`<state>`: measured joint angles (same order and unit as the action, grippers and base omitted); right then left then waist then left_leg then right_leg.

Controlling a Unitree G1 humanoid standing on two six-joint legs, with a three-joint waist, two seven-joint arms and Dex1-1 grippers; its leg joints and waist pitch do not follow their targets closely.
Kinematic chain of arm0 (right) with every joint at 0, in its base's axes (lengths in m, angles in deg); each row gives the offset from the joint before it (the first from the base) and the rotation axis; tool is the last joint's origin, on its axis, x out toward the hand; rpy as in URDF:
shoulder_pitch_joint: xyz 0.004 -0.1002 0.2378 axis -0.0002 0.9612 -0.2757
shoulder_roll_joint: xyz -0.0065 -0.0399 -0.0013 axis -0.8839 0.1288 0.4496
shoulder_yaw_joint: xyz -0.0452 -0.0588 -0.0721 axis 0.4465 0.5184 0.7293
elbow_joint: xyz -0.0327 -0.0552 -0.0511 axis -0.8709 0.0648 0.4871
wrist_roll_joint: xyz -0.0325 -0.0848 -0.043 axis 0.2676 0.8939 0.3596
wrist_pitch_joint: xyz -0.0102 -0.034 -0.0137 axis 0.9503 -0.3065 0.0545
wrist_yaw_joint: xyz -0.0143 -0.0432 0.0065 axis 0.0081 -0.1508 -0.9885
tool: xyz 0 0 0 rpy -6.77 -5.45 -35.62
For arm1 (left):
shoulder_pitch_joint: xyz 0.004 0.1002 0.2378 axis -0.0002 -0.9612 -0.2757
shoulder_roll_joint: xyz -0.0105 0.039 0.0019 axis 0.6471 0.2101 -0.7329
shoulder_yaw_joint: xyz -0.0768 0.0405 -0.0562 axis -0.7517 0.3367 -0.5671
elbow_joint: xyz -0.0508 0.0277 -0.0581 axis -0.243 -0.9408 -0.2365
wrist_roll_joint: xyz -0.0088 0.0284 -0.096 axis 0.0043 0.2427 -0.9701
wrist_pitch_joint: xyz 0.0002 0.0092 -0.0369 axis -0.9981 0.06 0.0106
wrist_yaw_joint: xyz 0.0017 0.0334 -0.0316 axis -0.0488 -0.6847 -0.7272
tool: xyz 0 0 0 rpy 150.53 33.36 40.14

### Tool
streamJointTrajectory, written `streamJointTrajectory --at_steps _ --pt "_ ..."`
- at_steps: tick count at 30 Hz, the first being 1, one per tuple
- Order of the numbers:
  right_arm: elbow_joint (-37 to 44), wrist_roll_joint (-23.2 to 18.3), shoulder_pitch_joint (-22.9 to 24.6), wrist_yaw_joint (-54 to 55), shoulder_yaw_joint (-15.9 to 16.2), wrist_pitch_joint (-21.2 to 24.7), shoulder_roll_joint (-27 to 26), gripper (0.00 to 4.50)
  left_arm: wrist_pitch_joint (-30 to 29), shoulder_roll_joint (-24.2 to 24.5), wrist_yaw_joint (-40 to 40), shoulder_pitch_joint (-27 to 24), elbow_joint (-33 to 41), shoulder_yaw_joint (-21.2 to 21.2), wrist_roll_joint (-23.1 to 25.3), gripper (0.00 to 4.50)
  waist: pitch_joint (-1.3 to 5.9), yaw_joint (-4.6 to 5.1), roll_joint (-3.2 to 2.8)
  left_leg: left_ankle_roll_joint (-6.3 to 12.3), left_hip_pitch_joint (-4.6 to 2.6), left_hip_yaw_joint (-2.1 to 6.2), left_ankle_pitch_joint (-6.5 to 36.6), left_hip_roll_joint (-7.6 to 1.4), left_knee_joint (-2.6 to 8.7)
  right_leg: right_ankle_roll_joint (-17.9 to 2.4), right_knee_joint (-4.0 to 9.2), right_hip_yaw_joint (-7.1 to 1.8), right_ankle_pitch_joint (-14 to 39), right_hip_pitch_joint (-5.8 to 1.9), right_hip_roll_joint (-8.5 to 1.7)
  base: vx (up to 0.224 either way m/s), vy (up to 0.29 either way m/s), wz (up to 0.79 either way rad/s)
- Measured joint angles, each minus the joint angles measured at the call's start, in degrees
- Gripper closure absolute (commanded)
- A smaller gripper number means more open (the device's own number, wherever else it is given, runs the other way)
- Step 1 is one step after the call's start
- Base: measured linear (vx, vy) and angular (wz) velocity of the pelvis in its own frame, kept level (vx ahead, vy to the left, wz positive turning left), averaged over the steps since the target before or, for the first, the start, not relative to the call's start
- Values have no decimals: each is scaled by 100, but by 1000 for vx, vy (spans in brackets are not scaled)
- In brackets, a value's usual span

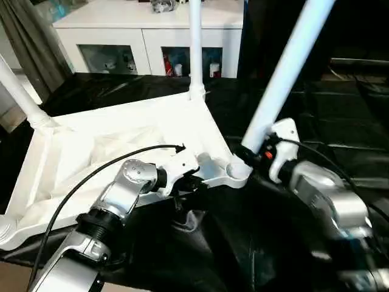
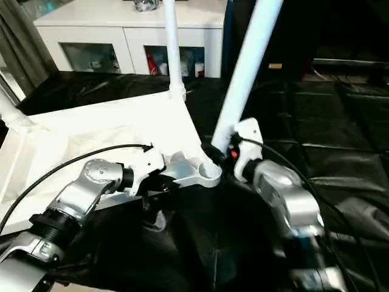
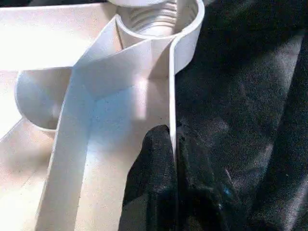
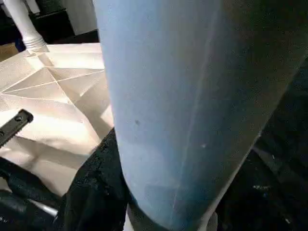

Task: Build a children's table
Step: Rotate table base, then insert table leg to table base

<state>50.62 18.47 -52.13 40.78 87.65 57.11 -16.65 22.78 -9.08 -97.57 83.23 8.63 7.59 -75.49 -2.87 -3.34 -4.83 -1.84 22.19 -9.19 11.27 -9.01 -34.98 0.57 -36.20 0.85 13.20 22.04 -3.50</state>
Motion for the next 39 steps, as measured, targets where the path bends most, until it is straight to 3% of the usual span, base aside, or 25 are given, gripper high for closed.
streamJointTrajectory --at_steps 5,8,15,24,25,28,29,39 --pt "-238 55 -98 -52 38 -175 -21 260 344 25 -61 153 -416 -20 -7 450 2 -5 -3 0 -3 -8 -4 -4 2 0 -1 1 -1 0 0 0 0 0" --pt "-275 82 -98 -159 89 -176 -20 260 470 0 -28 239 -659 -120 -71 393 0 3 -1 0 -6 -40 -8 -26 2 -2 -2 1 -5 0 0 0 0 0" --pt "-261 94 -98 -306 179 -177 -13 260 581 -12 -73 317 -863 -163 -165 377 -3 -12 11 1 -4 -55 -11 -35 2 -2 1 3 -5 0 0 0 0 0" --pt "-436 129 -201 -389 228 -248 -68 260 762 27 -174 443 -1160 -137 -134 377 -2 4 11 -1 -7 -57 -11 -38 2 -2 1 2 -5 0 0 0 0 0" --pt "-460 131 -239 -389 240 -249 -69 260 769 26 -178 456 -1180 -136 -134 407 -3 2 11 -1 -6 -57 -11 -38 2 -3 1 3 -5 0 0 0 0 0" --pt "-510 196 -306 -418 321 -325 -72 260 836 23 -251 493 -1271 -125 -133 419 1 3 20 0 -8 -61 -11 -41 2 -3 0 2 -5 0 1 0 0 0" --pt "-642 293 -379 -445 406 -340 -61 260 857 22 -251 517 -1320 -133 -141 443 3 13 26 0 -9 -64 -12 -41 2 -4 0 1 -6 0 0 0 0 0" --pt "-947 508 -712 -607 677 -323 -18 260 862 17 -304 518 -1343 -176 -172 450 9 19 49 0 -14 -69 -11 -43 8 -6 0 1 -7 0 1 0 0 0"
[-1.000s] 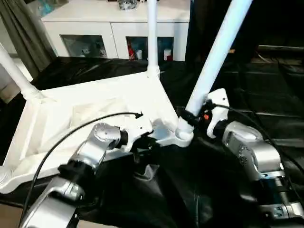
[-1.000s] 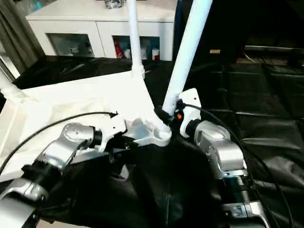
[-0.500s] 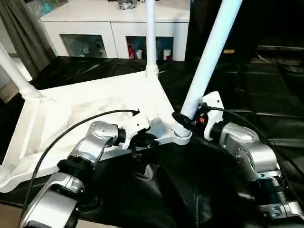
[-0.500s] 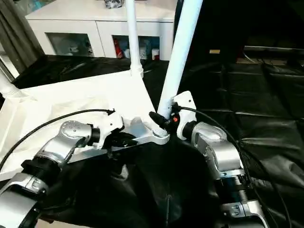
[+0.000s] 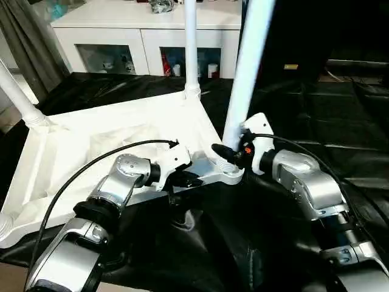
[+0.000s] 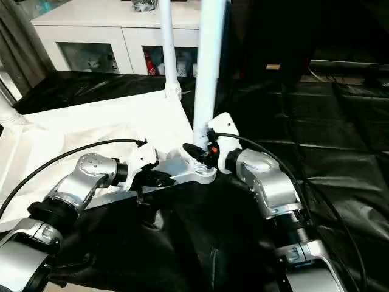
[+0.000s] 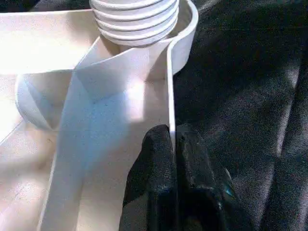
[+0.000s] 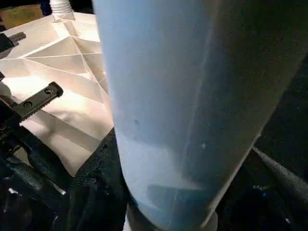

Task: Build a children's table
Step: Insert table leg to table base

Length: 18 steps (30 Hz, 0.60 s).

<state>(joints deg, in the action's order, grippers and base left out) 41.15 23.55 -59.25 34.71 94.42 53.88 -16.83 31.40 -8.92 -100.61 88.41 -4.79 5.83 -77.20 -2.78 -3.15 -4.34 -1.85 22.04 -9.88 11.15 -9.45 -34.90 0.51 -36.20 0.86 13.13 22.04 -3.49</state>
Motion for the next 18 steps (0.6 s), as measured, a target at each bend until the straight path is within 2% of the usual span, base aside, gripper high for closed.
streamJointTrajectory --at_steps 18 --pt "193 -39 -32 -202 -79 489 239 260 40 24 -49 -46 -6 -71 -3 450 4 21 -3 -2 -9 -4 -1 -2 12 0 0 -2 0 0 3 0 0 0"
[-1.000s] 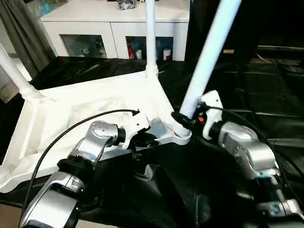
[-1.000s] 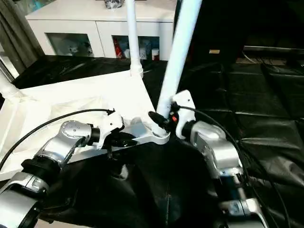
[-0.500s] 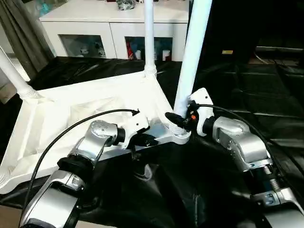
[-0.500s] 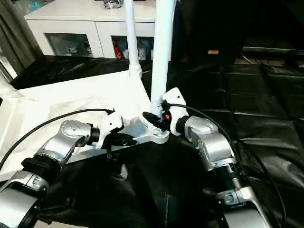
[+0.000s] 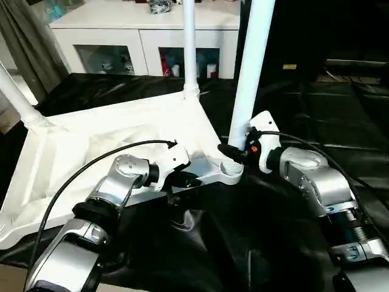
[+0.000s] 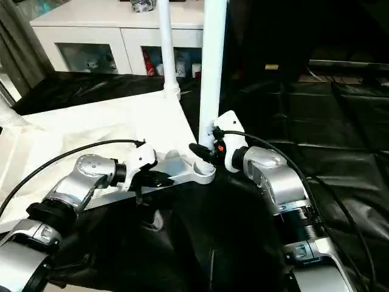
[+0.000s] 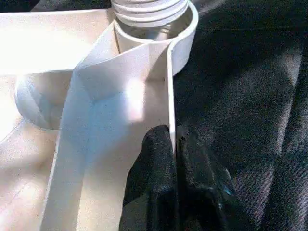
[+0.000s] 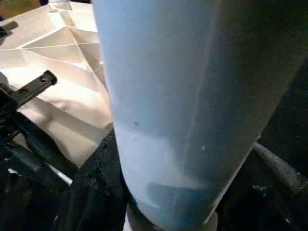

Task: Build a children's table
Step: Insert table leg to table base

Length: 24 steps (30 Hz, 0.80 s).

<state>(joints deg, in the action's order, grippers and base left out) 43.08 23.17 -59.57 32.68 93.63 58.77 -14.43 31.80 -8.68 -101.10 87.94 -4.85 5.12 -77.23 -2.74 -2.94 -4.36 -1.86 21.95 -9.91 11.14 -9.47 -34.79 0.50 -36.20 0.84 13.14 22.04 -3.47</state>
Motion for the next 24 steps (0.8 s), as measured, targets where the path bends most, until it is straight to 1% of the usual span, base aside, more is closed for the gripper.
streamJointTrajectory --at_steps 4,11,16,22,24 --pt "17 -117 0 -132 16 179 -15 260 38 26 -20 -17 22 6 0 450 -1 -2 3 -4 1 -1 -3 -3 4 0 1 1 0 3 2 0 0 0" --pt "-132 -107 -227 -370 124 472 78 260 110 66 -96 -26 27 26 7 450 0 -20 25 -7 -1 -3 -5 -6 11 -1 1 3 1 4 3 0 0 0" --pt "-251 -109 -307 -439 138 471 77 260 111 91 -114 -37 62 41 12 450 -1 -25 44 -8 -1 -4 -6 -7 13 -2 1 3 1 4 3 0 0 0" --pt "-866 -121 -656 -600 123 465 -15 260 110 149 -126 -121 201 45 20 450 0 -7 48 -11 -2 -6 -5 -10 14 -2 1 4 1 5 5 0 0 0" --pt "-972 -154 -686 -620 78 448 -40 260 109 154 -123 -135 229 48 26 450 0 -6 52 -11 -1 -6 -5 -11 14 -2 1 4 1 5 5 0 0 0"
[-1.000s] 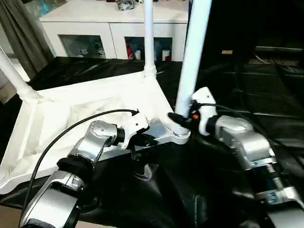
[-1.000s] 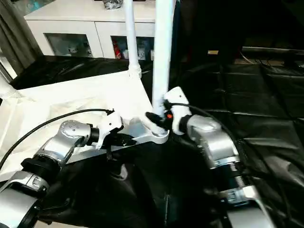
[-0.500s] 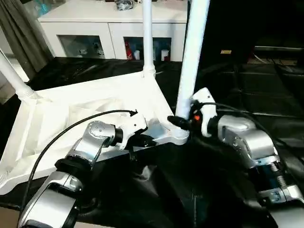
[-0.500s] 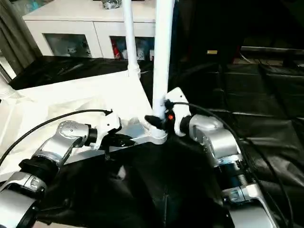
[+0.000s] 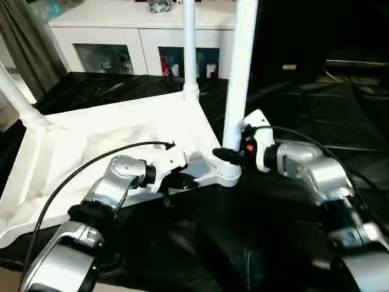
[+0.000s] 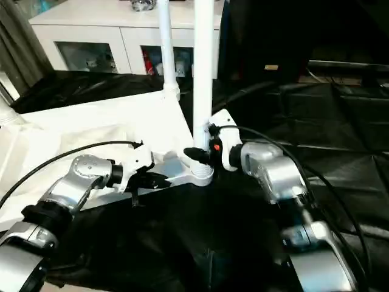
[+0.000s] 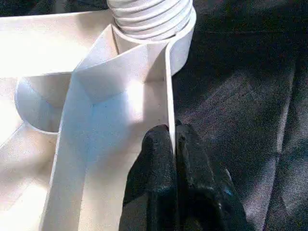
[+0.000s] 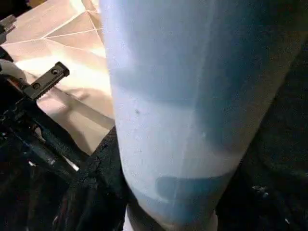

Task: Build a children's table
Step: Insert table leg to table base

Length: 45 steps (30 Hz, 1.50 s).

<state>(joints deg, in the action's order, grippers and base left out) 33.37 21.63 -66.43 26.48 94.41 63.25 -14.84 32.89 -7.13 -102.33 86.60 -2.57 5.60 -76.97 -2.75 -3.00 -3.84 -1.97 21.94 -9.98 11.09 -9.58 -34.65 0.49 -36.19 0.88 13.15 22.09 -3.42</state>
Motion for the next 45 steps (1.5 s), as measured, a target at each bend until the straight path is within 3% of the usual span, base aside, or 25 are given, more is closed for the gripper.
streamJointTrajectory --at_steps 7,17,21,25,30,40,45 --pt "-91 -218 130 -7 -275 -67 -49 260 -3 -4 17 -13 52 12 11 450 -3 -23 5 1 1 -3 -1 -2 1 -1 1 1 1 1 0 0 0 0" --pt "301 -720 980 155 -973 -575 -296 260 -115 -20 61 -110 233 8 4 450 16 -71 -30 -1 3 -7 0 -5 8 -9 8 4 6 4 0 0 0 0" --pt "416 -759 1210 233 -1069 -772 -400 260 -140 -29 78 -123 245 5 -4 450 22 -70 -41 -7 3 -8 4 -5 9 -9 9 3 6 4 0 0 0 0" --pt "843 -567 1579 462 -891 -1205 -427 260 -141 -55 100 -137 245 5 -5 450 35 -85 -61 -9 4 -8 6 -4 14 -10 17 4 6 3 0 0 0 0" --pt "1124 -229 1648 648 -631 -1353 -404 260 -153 -59 106 -139 249 5 -6 450 36 -84 -68 -28 4 -8 17 -4 15 -9 20 3 6 3 0 0 0 0" --pt "1093 228 1371 401 -126 -1469 -142 260 -153 -21 123 -163 280 8 -5 450 34 -44 -54 -28 2 -8 17 -4 15 -9 20 3 5 0 0 0 0 0" --pt "827 288 1192 -89 19 -1668 16 260 -154 37 96 -231 460 61 25 450 33 -45 5 -26 3 -9 16 -6 18 -9 22 4 6 1 0 0 0 0"
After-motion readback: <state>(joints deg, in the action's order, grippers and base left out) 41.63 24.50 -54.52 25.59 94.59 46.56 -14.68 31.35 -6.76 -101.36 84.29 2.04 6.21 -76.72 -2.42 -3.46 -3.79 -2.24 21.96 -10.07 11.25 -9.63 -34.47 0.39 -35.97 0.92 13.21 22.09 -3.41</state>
